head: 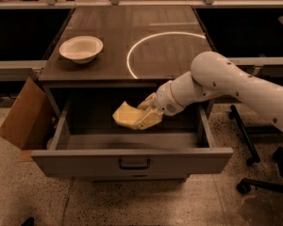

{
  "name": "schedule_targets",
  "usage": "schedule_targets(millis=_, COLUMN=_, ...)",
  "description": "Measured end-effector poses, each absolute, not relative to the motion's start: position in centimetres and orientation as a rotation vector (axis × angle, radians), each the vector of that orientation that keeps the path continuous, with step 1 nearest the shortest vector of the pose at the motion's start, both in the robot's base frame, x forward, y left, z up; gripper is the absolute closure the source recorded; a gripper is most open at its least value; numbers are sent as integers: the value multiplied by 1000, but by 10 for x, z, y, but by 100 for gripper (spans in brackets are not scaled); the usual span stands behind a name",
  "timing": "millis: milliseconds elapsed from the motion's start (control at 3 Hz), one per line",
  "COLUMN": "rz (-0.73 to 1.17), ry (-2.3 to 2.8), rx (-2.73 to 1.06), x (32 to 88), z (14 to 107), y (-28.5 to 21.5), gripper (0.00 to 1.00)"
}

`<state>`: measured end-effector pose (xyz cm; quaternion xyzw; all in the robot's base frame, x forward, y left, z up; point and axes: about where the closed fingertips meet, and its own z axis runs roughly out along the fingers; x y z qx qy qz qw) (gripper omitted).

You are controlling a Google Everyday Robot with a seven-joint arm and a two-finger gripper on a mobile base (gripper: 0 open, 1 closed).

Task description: Place sponge into top drawer

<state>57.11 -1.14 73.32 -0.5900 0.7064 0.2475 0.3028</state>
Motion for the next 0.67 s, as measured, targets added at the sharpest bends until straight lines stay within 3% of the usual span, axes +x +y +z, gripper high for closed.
schedule_targets(millis=333, rz=647, ry=1946, rx=-1497, x=584, z=710, y=-17, gripper=100)
schedule_targets(millis=667, rz=648, ry=2011, rx=-1429, x=593, z=689, y=-23, gripper=77)
